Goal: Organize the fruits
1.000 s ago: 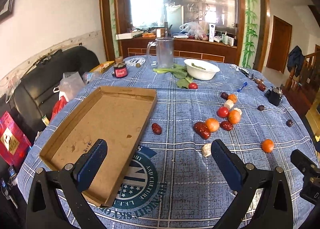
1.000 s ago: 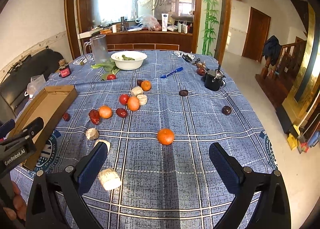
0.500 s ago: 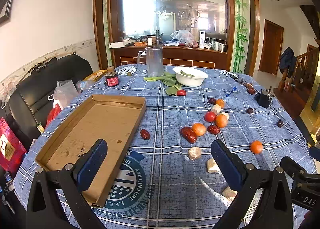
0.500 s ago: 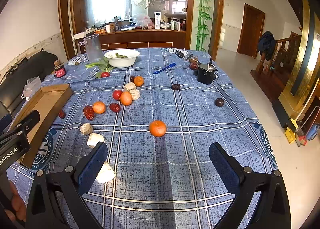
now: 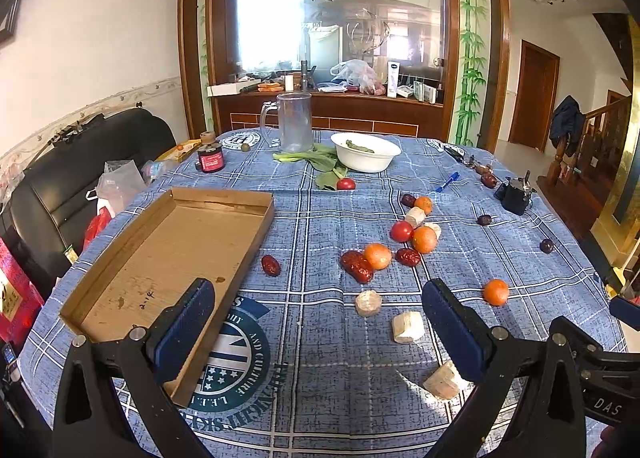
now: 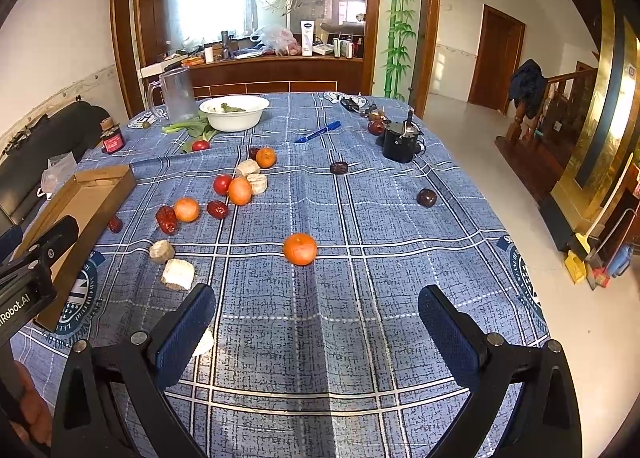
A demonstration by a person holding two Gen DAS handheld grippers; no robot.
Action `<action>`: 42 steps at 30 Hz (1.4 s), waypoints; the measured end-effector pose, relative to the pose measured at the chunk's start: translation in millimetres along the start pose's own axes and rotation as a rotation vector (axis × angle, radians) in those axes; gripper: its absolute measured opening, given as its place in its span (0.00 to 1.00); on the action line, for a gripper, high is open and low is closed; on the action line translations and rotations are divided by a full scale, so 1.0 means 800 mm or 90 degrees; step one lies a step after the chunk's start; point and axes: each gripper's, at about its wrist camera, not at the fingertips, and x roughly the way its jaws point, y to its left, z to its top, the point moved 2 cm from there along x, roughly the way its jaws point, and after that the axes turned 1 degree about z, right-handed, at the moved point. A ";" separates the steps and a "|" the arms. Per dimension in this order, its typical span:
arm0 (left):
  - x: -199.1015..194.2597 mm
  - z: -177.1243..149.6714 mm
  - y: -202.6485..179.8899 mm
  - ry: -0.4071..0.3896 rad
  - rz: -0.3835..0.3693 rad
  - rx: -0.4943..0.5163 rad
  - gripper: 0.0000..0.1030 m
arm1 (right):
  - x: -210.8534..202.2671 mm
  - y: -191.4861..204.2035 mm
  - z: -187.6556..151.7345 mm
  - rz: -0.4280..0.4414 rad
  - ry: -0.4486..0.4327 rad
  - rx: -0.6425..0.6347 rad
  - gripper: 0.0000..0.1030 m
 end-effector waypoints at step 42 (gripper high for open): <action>0.028 0.005 -0.007 0.024 0.015 -0.004 1.00 | 0.030 -0.001 0.017 0.017 0.004 -0.021 0.99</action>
